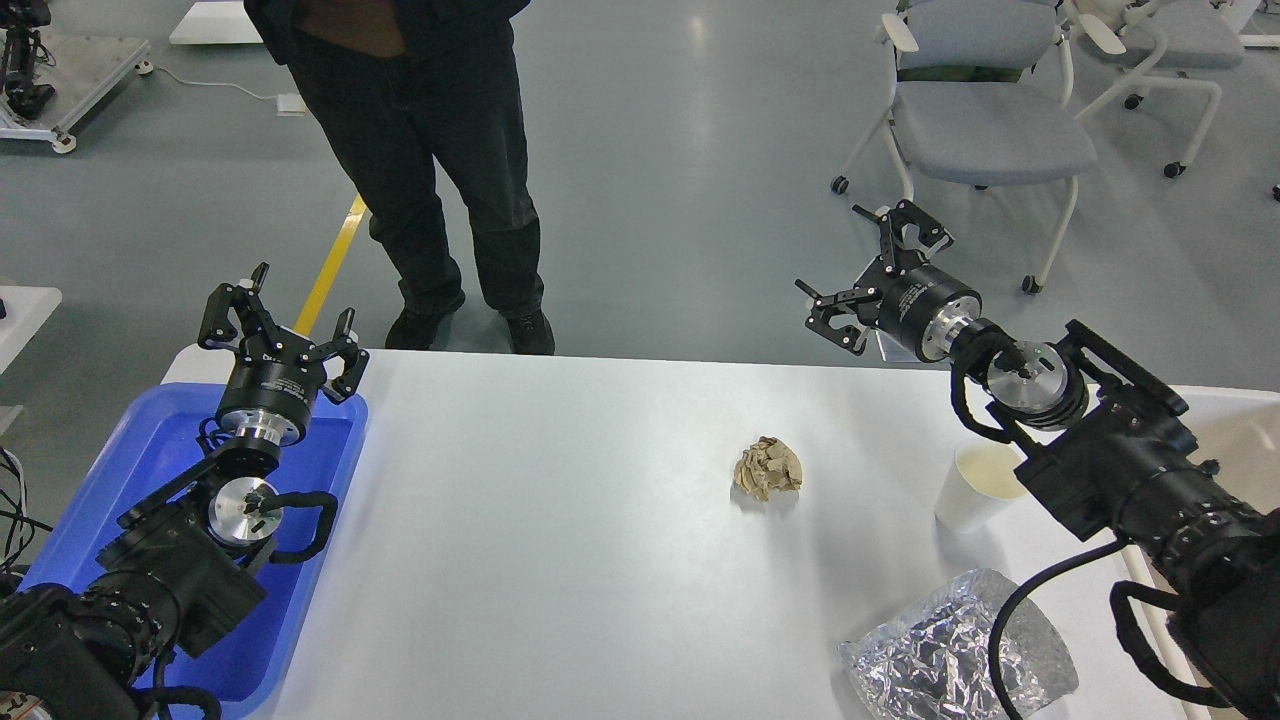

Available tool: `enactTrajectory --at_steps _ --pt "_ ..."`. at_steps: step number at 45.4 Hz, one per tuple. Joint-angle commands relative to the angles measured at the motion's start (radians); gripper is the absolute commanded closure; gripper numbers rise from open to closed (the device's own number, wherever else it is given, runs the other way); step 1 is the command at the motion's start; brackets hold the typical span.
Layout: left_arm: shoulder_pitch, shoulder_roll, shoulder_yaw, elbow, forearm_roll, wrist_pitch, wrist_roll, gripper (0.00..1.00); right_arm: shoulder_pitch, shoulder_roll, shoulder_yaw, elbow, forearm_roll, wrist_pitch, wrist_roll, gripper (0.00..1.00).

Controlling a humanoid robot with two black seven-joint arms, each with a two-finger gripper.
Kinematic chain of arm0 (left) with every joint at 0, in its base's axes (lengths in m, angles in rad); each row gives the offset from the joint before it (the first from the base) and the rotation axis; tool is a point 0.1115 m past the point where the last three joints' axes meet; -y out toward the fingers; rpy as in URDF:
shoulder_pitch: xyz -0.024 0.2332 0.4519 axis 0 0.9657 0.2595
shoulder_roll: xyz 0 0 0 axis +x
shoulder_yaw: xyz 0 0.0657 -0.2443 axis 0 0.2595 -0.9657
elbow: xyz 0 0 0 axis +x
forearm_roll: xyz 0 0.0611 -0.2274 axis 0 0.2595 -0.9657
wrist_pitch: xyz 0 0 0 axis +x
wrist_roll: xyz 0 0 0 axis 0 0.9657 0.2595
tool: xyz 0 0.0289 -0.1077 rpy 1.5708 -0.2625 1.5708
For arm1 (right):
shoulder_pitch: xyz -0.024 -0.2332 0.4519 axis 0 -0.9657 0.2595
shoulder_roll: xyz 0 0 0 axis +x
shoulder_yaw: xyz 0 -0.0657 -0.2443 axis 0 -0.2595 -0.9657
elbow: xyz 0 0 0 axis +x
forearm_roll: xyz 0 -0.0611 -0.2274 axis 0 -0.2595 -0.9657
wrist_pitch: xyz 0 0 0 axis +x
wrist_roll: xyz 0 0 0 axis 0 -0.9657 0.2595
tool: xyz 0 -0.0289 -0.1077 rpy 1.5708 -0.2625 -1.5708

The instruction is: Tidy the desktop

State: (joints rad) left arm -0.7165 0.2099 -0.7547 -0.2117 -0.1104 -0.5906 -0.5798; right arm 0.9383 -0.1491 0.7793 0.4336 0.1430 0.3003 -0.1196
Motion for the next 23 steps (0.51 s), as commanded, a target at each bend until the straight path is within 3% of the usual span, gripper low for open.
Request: enactTrajectory --at_steps 1,23 --pt "0.000 0.000 0.000 0.000 0.000 0.000 0.000 0.00 0.016 -0.092 -0.018 0.095 -0.118 -0.009 0.000 0.00" --pt "0.000 0.000 0.000 0.000 0.000 0.000 0.000 0.00 -0.013 -0.311 -0.176 0.237 -0.235 0.000 0.001 0.00"
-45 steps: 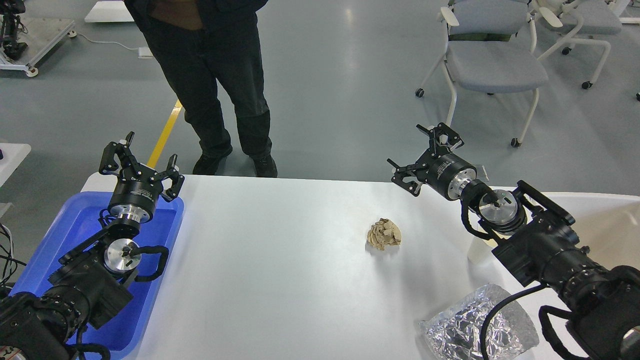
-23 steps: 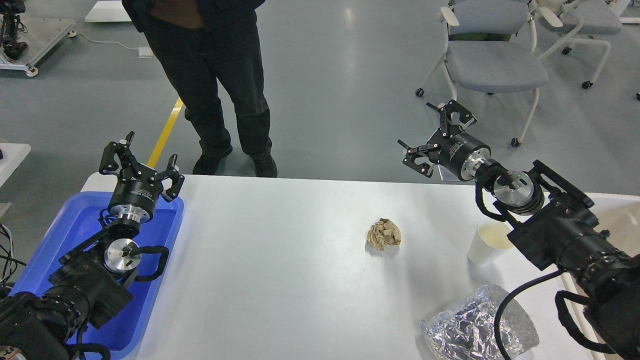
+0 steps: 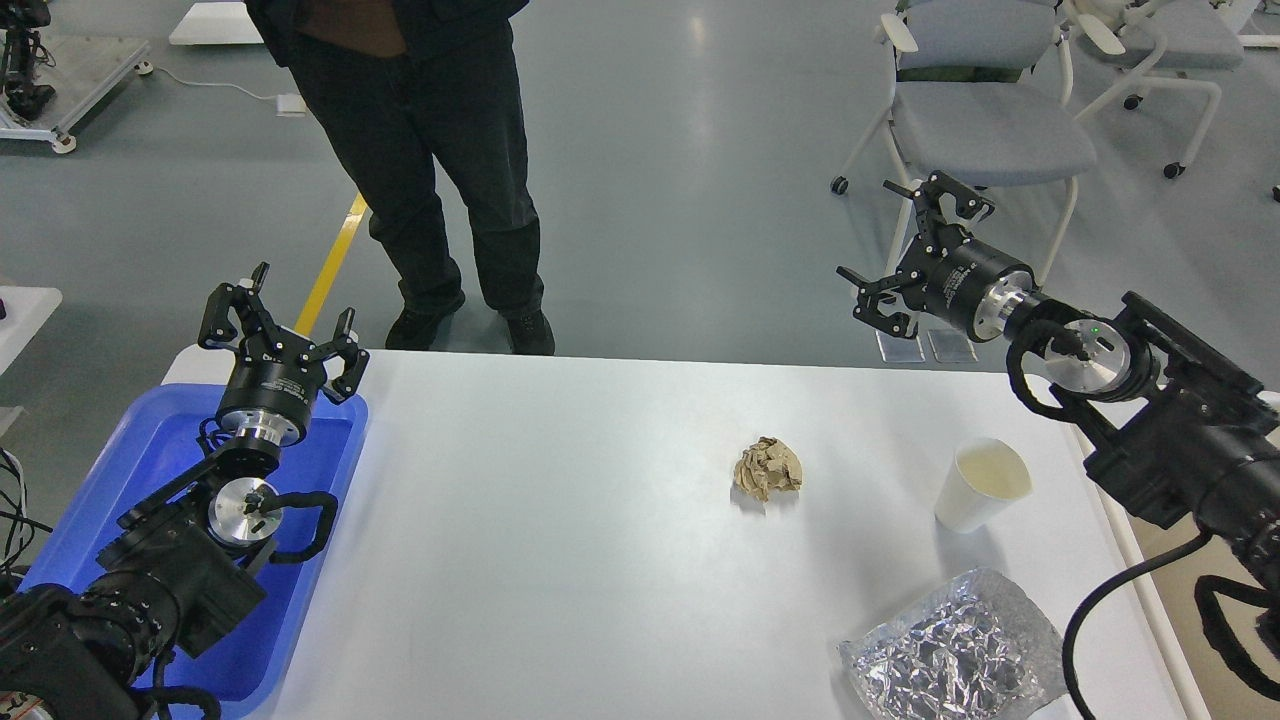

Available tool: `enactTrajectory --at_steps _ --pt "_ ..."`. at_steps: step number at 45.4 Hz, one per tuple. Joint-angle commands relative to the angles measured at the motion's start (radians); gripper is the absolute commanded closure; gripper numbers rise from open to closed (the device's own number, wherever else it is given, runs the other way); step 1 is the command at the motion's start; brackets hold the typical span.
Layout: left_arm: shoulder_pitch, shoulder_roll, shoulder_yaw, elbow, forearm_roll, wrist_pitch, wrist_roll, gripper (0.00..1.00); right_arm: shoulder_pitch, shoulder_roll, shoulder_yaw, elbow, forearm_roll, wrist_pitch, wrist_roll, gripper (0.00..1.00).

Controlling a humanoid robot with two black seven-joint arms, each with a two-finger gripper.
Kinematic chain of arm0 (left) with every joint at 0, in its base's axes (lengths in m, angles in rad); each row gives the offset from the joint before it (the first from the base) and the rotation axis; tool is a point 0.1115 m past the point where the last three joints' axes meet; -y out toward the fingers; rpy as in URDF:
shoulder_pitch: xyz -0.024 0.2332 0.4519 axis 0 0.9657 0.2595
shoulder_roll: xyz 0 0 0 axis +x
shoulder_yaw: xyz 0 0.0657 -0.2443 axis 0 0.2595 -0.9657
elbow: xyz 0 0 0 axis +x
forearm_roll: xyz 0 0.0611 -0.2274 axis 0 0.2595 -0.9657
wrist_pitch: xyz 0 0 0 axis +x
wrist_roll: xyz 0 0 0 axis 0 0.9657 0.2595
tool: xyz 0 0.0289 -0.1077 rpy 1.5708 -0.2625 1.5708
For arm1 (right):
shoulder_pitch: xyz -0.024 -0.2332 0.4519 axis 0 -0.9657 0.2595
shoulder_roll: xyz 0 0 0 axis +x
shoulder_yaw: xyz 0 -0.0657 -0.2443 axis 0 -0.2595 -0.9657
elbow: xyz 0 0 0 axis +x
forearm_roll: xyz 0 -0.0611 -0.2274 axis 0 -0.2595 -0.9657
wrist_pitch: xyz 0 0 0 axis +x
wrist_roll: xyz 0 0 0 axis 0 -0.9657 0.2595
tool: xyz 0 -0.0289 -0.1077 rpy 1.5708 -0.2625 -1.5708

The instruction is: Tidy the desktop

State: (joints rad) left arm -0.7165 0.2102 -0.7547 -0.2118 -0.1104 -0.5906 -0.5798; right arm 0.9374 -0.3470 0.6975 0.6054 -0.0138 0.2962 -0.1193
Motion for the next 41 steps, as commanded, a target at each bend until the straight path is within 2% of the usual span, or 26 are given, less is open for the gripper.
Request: enactTrajectory --at_steps 1,18,25,33,41 --pt "0.000 0.000 0.000 0.000 0.000 0.000 0.000 0.00 -0.017 -0.124 -0.102 0.074 -0.092 0.004 0.001 0.00" --pt "0.000 0.000 0.000 0.000 0.000 0.000 0.000 0.00 -0.066 -0.285 -0.116 0.227 -0.465 0.004 0.018 0.00" --pt "0.000 0.000 0.000 0.000 0.000 0.000 0.000 0.00 -0.091 -0.371 -0.138 0.274 -0.615 0.004 0.069 0.00" --pt "0.000 0.000 0.000 0.000 0.000 0.000 0.000 0.00 -0.109 -0.412 -0.236 0.274 -0.748 -0.008 0.179 0.00" --pt "0.000 0.000 0.000 0.000 0.000 0.000 0.000 0.00 -0.121 -0.440 -0.343 0.272 -0.785 -0.046 0.225 0.00"
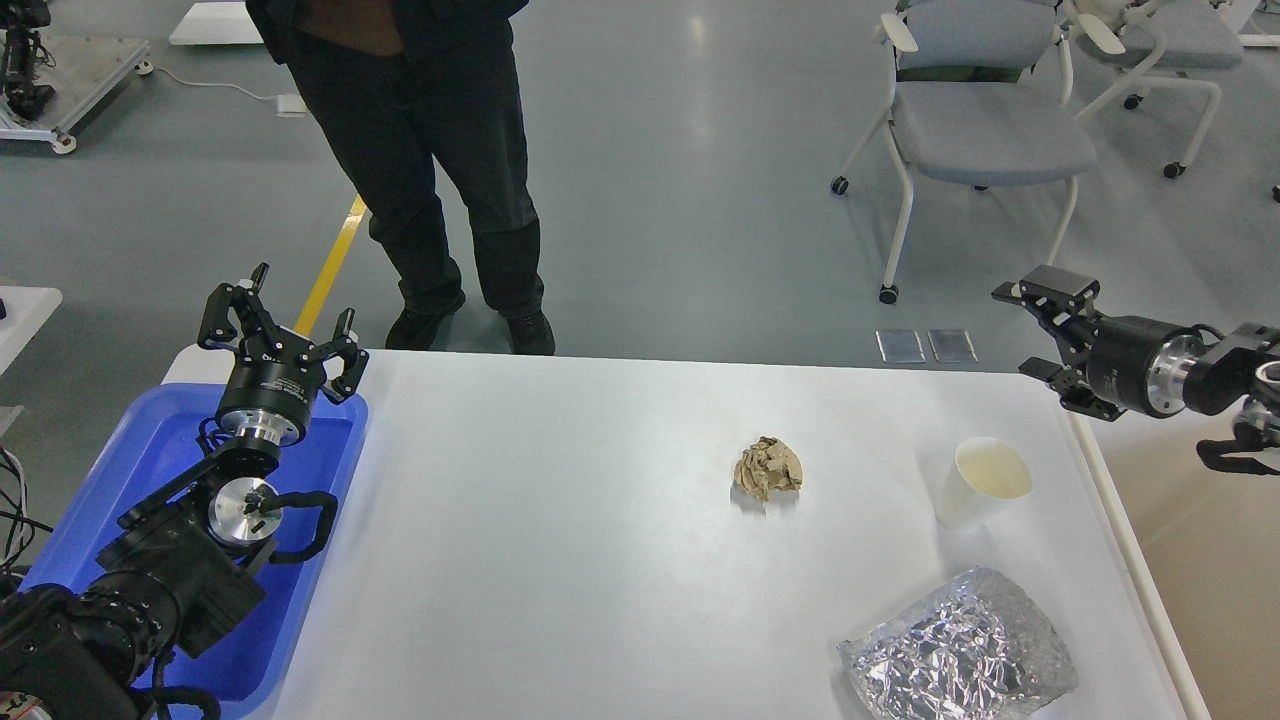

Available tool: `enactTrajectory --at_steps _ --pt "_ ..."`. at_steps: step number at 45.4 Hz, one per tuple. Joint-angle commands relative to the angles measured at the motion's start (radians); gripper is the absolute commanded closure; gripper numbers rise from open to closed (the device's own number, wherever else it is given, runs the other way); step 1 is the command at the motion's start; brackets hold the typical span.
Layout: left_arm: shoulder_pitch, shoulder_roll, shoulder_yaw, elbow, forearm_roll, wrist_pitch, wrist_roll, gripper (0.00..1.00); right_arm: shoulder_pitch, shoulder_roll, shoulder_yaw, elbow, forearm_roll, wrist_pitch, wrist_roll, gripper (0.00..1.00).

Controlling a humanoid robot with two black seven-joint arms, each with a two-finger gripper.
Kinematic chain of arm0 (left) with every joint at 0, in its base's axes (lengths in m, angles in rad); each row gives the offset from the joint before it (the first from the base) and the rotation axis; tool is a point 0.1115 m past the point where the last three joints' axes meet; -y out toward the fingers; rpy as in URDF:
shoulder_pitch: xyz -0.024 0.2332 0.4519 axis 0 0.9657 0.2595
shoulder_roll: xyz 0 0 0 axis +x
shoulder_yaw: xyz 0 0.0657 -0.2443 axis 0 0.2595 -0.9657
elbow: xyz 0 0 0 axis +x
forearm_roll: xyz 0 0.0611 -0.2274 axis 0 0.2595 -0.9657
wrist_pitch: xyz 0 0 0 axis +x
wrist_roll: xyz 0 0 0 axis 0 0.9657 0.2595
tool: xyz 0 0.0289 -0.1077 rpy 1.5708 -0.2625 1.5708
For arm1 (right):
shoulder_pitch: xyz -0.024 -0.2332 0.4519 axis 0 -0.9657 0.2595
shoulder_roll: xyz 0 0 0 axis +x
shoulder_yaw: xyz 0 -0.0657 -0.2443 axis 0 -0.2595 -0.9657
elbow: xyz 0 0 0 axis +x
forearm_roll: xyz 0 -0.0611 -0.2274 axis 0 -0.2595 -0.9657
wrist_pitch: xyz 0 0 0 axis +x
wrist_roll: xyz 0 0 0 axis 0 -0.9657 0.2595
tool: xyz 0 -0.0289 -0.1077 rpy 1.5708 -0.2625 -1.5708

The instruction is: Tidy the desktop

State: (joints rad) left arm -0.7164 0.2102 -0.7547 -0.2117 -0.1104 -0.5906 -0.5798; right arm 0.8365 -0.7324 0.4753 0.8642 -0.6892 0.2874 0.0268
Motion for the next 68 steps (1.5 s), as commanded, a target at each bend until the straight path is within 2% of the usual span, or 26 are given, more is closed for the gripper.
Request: enactTrajectory --at_steps 1,9,14,24,37,44,54,58,63,68 --pt "0.000 0.000 0.000 0.000 0.000 0.000 0.000 0.00 -0.020 -0.055 -0.136 0.012 -0.121 -0.048 0.084 0.00" --pt "0.000 0.000 0.002 0.000 0.000 0.000 0.000 0.00 -0.014 -0.050 -0.273 0.003 -0.276 -0.184 0.153 0.00" --pt "0.000 0.000 0.000 0.000 0.000 0.002 0.000 0.00 -0.007 -0.048 -0.362 0.003 -0.286 -0.266 0.165 0.00" --pt "0.000 0.000 0.002 0.000 0.000 0.002 0.000 0.00 -0.019 -0.030 -0.431 0.001 -0.286 -0.352 0.174 0.00" --pt "0.000 -0.002 0.000 0.000 0.000 0.000 0.000 0.00 -0.036 0.025 -0.461 0.003 -0.286 -0.402 0.174 0.00" --pt "0.000 0.000 0.000 0.000 0.000 0.000 0.000 0.00 -0.056 0.036 -0.486 0.001 -0.286 -0.464 0.174 0.00" --pt "0.000 0.000 0.000 0.000 0.000 0.000 0.000 0.00 -0.074 0.048 -0.488 -0.001 -0.288 -0.471 0.174 0.00" --pt "0.000 0.000 0.000 0.000 0.000 0.000 0.000 0.00 -0.082 0.056 -0.485 -0.004 -0.286 -0.473 0.186 0.00" --pt "0.000 0.000 0.000 0.000 0.000 0.000 0.000 0.00 -0.086 0.067 -0.486 -0.010 -0.283 -0.473 0.234 0.00" --pt "0.000 0.000 0.000 0.000 0.000 0.000 0.000 0.00 -0.105 0.068 -0.486 -0.010 -0.283 -0.473 0.240 0.00"
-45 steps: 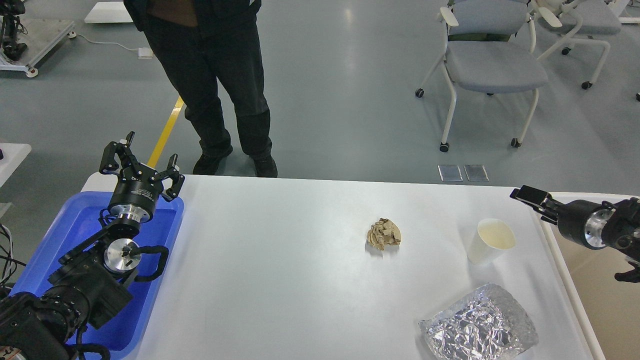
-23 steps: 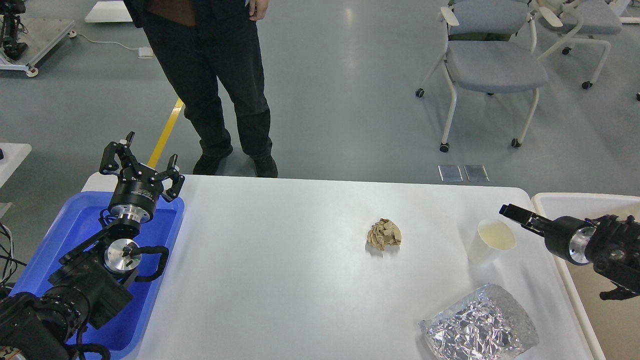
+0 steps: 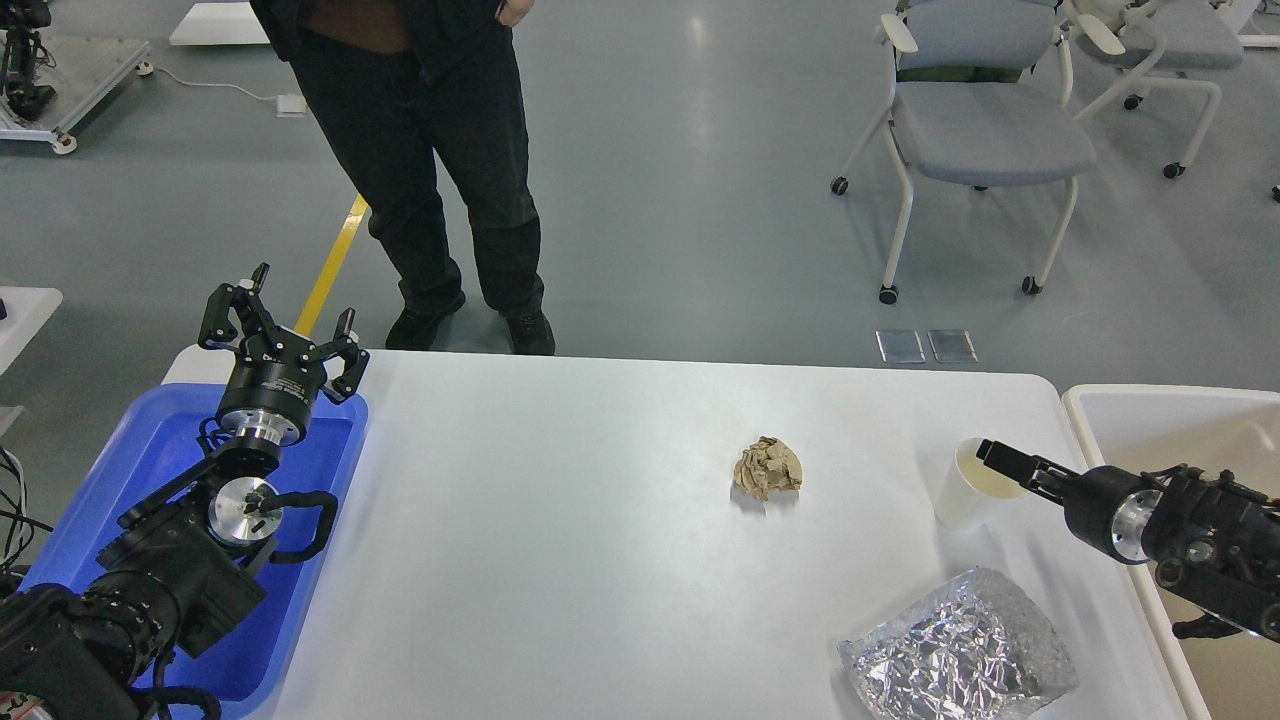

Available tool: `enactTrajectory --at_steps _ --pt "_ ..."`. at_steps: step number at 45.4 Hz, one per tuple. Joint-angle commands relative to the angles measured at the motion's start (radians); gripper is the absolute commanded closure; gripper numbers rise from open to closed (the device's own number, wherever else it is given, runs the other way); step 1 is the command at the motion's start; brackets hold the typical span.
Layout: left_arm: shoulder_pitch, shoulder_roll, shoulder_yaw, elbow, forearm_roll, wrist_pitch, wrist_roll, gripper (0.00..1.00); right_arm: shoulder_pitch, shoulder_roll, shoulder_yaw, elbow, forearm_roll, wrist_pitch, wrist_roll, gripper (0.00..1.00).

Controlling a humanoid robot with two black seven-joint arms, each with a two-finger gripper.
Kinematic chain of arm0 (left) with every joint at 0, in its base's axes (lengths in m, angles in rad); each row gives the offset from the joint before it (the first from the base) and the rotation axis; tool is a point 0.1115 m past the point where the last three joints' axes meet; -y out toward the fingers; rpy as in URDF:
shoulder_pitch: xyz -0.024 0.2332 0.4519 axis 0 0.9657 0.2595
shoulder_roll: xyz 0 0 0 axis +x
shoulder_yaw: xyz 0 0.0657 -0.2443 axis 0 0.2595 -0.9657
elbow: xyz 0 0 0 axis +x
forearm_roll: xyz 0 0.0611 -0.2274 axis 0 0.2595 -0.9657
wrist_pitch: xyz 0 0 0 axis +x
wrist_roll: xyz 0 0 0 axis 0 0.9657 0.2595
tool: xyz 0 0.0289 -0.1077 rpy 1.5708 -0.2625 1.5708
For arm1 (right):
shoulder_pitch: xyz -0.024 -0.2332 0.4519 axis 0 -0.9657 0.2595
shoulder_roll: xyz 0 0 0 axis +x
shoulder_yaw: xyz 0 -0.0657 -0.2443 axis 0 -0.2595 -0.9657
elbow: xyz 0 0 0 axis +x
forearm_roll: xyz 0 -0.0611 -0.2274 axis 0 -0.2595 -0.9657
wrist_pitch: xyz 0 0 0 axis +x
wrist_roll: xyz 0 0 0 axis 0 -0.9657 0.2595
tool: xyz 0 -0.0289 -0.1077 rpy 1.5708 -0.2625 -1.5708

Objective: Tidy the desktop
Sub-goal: 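Lower the right gripper to the white paper cup and close on it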

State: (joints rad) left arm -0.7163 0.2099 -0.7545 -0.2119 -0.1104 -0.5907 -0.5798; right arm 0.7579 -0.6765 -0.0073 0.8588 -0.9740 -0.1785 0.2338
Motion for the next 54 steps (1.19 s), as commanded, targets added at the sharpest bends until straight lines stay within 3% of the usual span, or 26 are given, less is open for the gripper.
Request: enactTrajectory --at_steps 1,16,38,40,48,54 --pt "0.000 -0.001 0.000 0.000 0.000 0.000 0.000 0.00 -0.028 0.012 -0.003 -0.004 0.001 -0.007 0.033 0.00" --pt "0.000 0.000 0.000 0.000 0.000 0.000 0.000 0.00 -0.031 0.044 -0.006 -0.072 0.000 -0.007 0.032 0.16" --pt "0.000 0.000 0.000 -0.001 0.000 0.000 0.000 0.00 -0.029 0.063 -0.077 -0.141 0.000 -0.007 0.032 0.64" --pt "0.000 0.000 0.000 -0.001 0.000 0.000 0.000 0.00 -0.029 0.061 -0.079 -0.142 0.000 -0.007 0.032 0.76" --pt "0.000 0.000 0.000 0.000 0.000 0.000 0.000 0.00 -0.025 0.061 -0.080 -0.139 0.000 -0.006 0.032 1.00" --pt "0.000 0.000 0.000 -0.001 0.000 0.000 0.000 0.00 -0.011 0.060 -0.079 -0.133 0.001 -0.006 0.035 1.00"
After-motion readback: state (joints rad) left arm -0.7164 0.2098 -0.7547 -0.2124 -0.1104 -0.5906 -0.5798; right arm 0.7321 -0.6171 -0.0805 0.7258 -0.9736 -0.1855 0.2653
